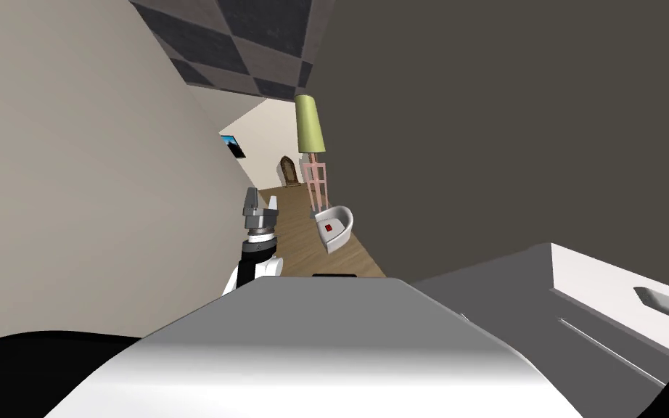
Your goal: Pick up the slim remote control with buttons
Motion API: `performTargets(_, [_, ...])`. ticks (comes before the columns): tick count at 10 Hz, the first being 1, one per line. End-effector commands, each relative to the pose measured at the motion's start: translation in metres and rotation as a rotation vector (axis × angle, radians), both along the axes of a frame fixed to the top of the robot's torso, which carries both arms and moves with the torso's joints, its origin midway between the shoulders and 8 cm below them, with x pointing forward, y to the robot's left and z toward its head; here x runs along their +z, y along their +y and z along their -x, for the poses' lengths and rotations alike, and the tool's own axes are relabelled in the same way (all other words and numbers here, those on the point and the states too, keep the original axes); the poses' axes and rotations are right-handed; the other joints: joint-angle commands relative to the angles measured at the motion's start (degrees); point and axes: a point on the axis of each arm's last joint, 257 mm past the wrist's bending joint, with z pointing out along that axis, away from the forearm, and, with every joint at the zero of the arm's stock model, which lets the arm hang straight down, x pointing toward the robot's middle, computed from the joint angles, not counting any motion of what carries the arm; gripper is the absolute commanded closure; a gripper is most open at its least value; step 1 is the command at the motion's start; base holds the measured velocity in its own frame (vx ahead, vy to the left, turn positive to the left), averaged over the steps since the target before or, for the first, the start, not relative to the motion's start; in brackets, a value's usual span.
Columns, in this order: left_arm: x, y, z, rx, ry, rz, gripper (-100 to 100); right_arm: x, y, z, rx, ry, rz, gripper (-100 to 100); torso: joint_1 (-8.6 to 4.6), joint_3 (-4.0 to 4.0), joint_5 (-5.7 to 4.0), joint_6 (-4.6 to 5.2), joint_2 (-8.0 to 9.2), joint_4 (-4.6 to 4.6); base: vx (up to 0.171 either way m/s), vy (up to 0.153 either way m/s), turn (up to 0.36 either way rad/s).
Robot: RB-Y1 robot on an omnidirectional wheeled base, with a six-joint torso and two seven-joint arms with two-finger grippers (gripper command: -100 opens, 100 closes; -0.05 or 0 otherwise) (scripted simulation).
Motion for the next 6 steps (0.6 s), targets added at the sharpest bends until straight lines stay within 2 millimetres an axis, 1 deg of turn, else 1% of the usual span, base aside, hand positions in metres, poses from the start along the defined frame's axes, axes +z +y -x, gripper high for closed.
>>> performTargets(1, [0.000, 0.000, 0.000, 0.000, 0.000, 0.000, 0, 0.011, -0.006, -0.012, 0.057, 0.048, -0.013, -100, 0.00, 0.00, 0.00, 0.00, 0.00, 0.00, 0.072, -0.054, 0.472])
performTargets(2, [0.000, 0.000, 0.000, 0.000, 0.000, 0.000, 0, 0.010, -0.007, -0.016, 0.065, 0.050, -0.017, -100, -0.11, -0.05, -0.02, 0.00, -0.07, -0.02, 0.056, -0.057, 0.186])
performTargets(3, [0.000, 0.000, 0.000, 0.000, 0.000, 0.000, 0, 0.013, -0.009, -0.024, 0.099, 0.077, -0.030, -100, -0.10, 0.00, -0.03, 0.10, -0.02, 0.01, 0.046, -0.046, 0.224])
performTargets(5, [0.000, 0.000, 0.000, 0.000, 0.000, 0.000, 0, 0.016, -0.012, -0.040, 0.162, 0.126, -0.065, -100, -0.11, -0.01, -0.03, 0.03, -0.01, 0.00, 0.049, -0.063, 0.375])
performTargets(6, [0.000, 0.000, 0.000, 0.000, 0.000, 0.000, 0, 0.015, -0.011, -0.046, 0.188, 0.151, -0.085, -100, -0.15, -0.02, -0.04, 0.04, -0.02, 0.00, 0.034, -0.075, 0.270])
